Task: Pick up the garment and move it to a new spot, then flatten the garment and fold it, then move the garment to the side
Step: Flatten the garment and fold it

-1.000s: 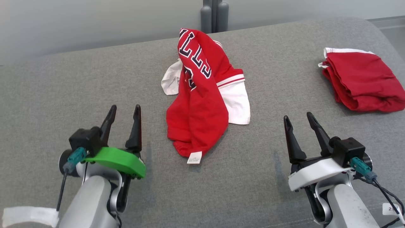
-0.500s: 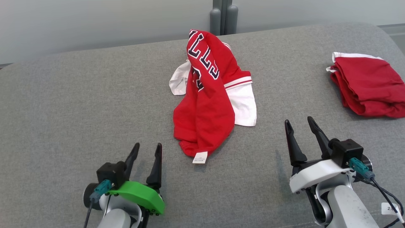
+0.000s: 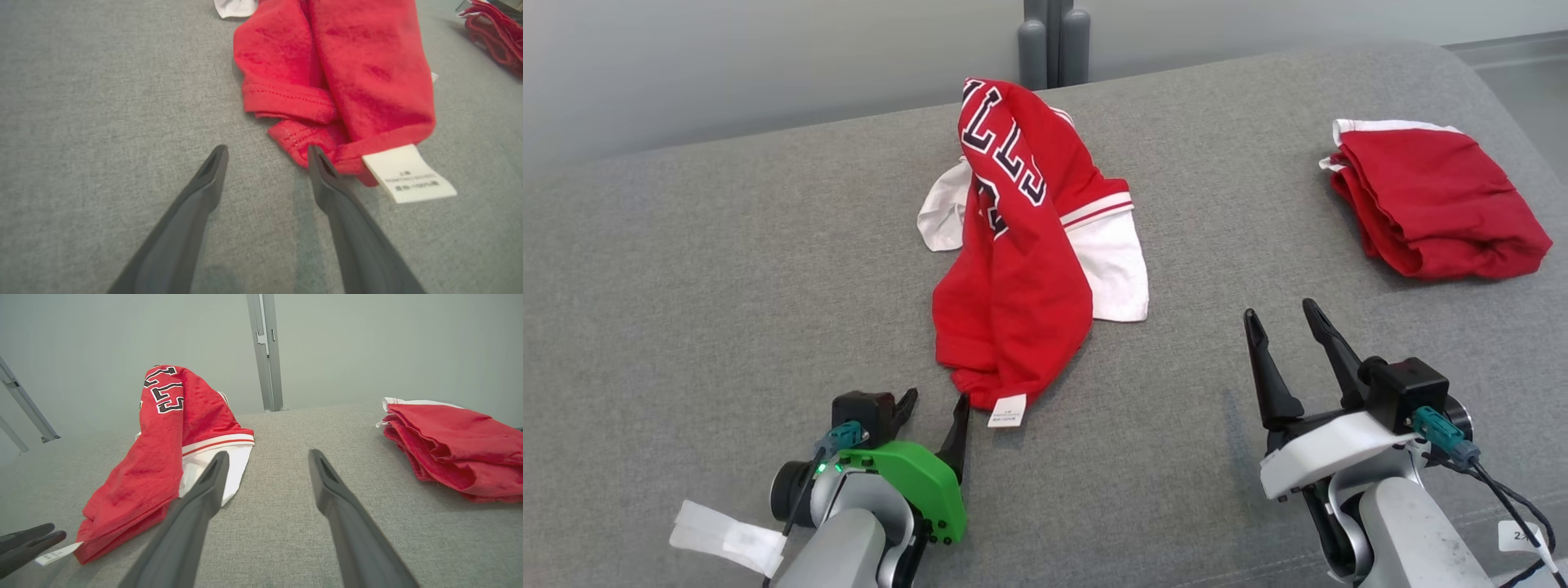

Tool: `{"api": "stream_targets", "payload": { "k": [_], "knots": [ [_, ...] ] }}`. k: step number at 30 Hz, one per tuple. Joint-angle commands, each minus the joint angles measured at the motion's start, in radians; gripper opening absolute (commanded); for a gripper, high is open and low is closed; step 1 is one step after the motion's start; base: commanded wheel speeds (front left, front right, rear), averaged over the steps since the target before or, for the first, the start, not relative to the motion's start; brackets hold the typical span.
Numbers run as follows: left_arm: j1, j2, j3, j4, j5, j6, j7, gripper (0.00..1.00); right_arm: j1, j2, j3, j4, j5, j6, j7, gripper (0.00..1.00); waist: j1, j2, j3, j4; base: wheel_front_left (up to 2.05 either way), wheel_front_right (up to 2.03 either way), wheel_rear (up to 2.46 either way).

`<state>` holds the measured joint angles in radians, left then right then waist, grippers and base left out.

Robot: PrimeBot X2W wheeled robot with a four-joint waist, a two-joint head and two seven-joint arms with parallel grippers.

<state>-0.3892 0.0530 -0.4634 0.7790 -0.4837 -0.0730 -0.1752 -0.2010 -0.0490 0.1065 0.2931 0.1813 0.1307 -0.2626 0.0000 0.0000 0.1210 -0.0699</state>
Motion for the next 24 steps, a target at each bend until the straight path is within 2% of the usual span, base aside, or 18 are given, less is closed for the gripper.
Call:
{"api": "stream_targets", "payload": {
  "k": [1, 9, 10, 12, 15, 17, 19, 24],
  "knots": [
    [-0.027, 0.002, -0.007, 0.023, -0.008, 0.000, -0.001, 1.00, -0.005, -0.003, 0.002, -0.003, 0.005, 0.000, -0.003, 1.00, 0.0000, 0.0000, 0.006, -0.020, 0.00, 0.00, 0.00],
    [-0.076, -0.001, -0.076, 0.110, -0.075, -0.013, -0.005, 1.00, 0.002, -0.003, 0.001, -0.013, 0.008, 0.000, -0.003, 1.00, 0.0000, 0.0000, 0.017, -0.052, 0.00, 0.00, 0.00],
    [-0.081, -0.001, -0.086, 0.115, -0.086, -0.010, -0.007, 0.97, 0.002, -0.003, 0.000, -0.013, 0.007, 0.000, -0.003, 1.00, 0.0000, 0.0000, 0.018, -0.055, 0.00, 0.00, 0.00],
    [-0.092, -0.001, -0.106, 0.122, -0.107, -0.003, -0.009, 0.82, 0.000, -0.003, 0.000, -0.015, 0.006, 0.000, -0.003, 1.00, 0.0000, 0.0000, 0.021, -0.058, 0.00, 0.00, 0.00],
    [-0.111, -0.001, -0.134, 0.133, -0.132, 0.008, -0.013, 0.48, -0.005, -0.003, 0.003, -0.015, 0.007, 0.000, -0.003, 1.00, 0.0000, 0.0000, 0.026, -0.063, 0.00, 0.00, 0.00],
    [-0.121, -0.001, -0.153, 0.140, -0.152, 0.014, -0.012, 0.32, -0.008, -0.003, 0.004, -0.014, 0.008, 0.000, -0.003, 1.00, 0.0000, 0.0000, 0.027, -0.066, 0.00, 0.00, 0.00],
    [-0.132, -0.001, -0.172, 0.145, -0.169, 0.022, -0.022, 0.00, -0.010, -0.003, 0.003, -0.014, 0.009, 0.000, -0.003, 1.00, 0.0000, 0.0000, 0.029, -0.067, 0.00, 0.00, 0.00],
    [-0.163, -0.001, -0.159, 0.143, -0.193, 0.067, -0.078, 0.00, -0.002, -0.003, -0.019, -0.018, 0.003, 0.000, -0.003, 1.00, 0.0000, 0.0000, 0.025, -0.051, 0.00, 0.00, 0.00]
  ]
}}
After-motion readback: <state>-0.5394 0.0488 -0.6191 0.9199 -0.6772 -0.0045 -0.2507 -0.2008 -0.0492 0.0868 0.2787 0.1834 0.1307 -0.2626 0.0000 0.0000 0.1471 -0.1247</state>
